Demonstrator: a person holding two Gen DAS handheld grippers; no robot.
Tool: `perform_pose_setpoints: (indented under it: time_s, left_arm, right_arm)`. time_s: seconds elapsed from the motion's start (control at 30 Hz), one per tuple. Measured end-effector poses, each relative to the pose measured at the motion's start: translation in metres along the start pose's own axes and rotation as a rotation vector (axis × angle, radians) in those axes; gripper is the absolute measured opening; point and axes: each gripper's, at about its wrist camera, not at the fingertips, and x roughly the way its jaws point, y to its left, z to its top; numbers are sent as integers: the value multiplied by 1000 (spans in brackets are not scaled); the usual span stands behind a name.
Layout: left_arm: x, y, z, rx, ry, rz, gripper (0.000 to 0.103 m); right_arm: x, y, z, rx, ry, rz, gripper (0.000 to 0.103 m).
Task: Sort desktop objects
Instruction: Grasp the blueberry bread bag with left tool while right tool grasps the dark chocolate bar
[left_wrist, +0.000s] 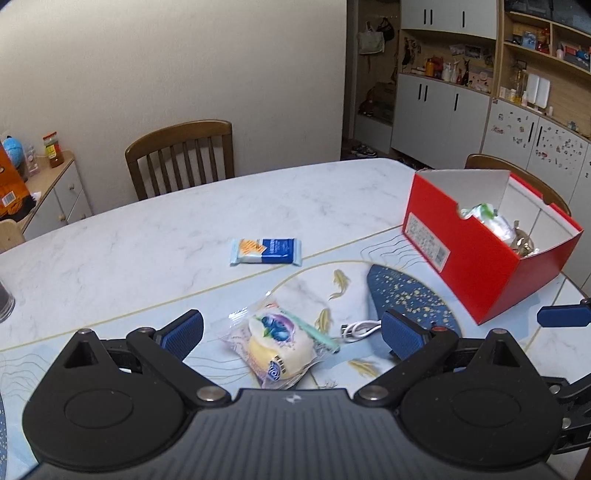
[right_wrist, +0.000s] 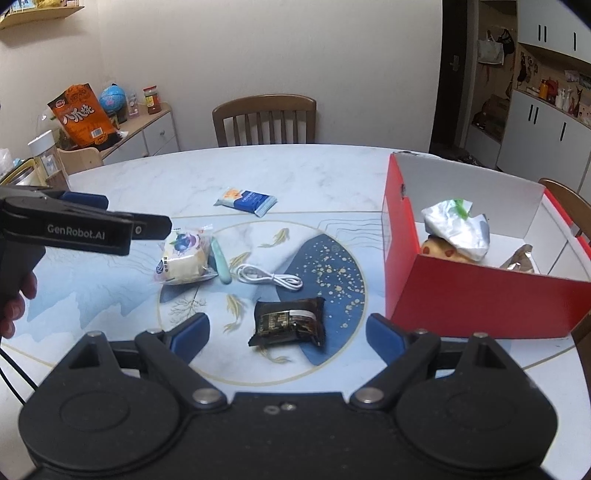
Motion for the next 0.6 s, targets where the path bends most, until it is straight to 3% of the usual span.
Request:
perform_pose_setpoints:
  time_s: [0.6]
  left_arm:
    - [63, 10, -13, -71, 67, 58, 103]
  right_arm:
    - [50, -4, -8, 3, 59, 29, 92]
